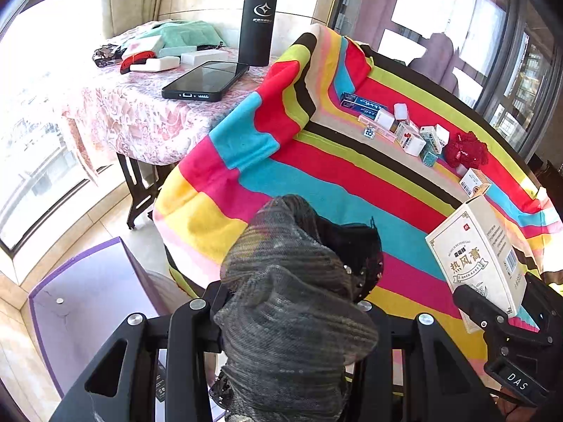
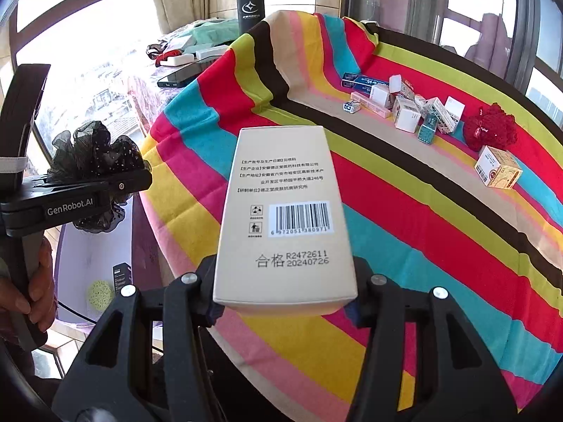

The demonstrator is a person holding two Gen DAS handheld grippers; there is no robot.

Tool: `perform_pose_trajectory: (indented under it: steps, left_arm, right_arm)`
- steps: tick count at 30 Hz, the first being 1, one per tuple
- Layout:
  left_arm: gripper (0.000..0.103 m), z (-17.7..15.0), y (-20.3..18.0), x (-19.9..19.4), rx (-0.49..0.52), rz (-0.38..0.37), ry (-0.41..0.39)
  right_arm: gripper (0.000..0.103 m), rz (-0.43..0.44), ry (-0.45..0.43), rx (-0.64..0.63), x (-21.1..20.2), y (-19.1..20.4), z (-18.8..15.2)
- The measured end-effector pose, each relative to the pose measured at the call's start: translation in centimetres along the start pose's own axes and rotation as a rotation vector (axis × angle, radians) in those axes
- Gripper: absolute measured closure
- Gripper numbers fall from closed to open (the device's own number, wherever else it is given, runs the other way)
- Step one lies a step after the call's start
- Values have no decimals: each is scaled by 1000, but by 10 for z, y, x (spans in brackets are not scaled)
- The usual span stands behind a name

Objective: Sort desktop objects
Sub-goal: 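Open the right tool over the purple-rimmed box while the left tool releases the scrunchie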

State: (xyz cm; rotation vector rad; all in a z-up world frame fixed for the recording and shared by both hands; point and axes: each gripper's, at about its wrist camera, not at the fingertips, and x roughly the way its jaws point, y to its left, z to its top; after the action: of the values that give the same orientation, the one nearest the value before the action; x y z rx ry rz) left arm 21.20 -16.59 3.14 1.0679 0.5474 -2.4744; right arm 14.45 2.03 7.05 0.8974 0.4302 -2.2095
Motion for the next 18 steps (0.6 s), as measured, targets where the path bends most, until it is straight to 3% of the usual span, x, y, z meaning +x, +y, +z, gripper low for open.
perform_pose_trajectory:
  steps: [18]
  left_arm:
    - [59, -52, 173, -27, -356, 293, 19]
  right_arm:
    - [48, 298, 103, -474, 39, 186, -4]
